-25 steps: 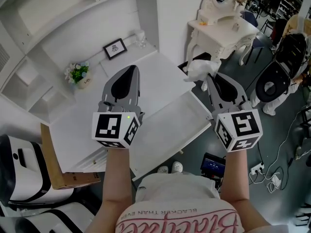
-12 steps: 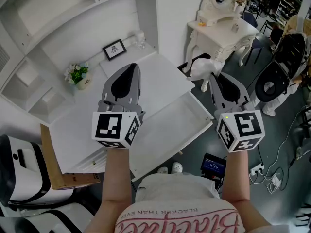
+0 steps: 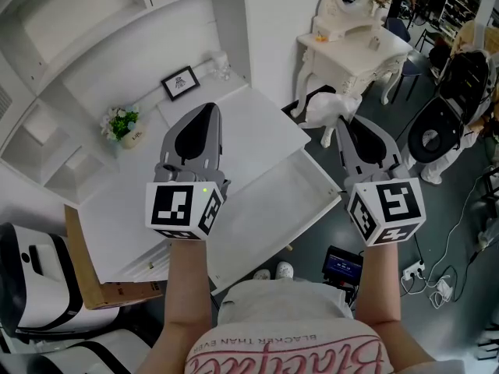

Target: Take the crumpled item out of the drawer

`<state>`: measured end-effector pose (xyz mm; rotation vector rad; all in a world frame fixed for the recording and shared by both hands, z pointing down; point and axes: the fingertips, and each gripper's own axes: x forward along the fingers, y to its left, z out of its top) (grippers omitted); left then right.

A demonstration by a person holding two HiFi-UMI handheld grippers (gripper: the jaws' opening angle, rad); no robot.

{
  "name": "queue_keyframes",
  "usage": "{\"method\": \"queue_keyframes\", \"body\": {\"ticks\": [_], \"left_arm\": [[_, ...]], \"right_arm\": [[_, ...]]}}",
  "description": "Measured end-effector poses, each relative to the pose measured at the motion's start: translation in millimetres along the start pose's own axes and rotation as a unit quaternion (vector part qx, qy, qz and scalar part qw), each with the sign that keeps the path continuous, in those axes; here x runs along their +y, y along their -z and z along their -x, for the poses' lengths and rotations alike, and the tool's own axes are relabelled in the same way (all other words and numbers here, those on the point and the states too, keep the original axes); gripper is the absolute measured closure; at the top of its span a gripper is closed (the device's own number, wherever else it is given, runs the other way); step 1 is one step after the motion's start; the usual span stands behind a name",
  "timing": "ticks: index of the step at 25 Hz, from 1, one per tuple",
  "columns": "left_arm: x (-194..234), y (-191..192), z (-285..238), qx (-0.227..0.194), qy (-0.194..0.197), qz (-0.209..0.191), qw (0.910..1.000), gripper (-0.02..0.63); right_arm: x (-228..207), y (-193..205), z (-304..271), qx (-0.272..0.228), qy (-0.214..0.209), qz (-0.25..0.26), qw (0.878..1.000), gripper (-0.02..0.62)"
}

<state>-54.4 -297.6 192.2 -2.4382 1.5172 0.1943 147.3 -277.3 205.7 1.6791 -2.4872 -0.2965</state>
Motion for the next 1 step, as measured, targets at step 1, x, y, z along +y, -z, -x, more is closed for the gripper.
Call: {"method": "queue_keyframes", "body": {"ticks": [1], "left_arm": [[-0.5,0.0,-0.4,0.000,0.000,-0.001,1.0000,0.597]], "right_arm": [[-1.0,0.5,0.0,0.000,0.001,-0.001,1.000,0.551]]}}
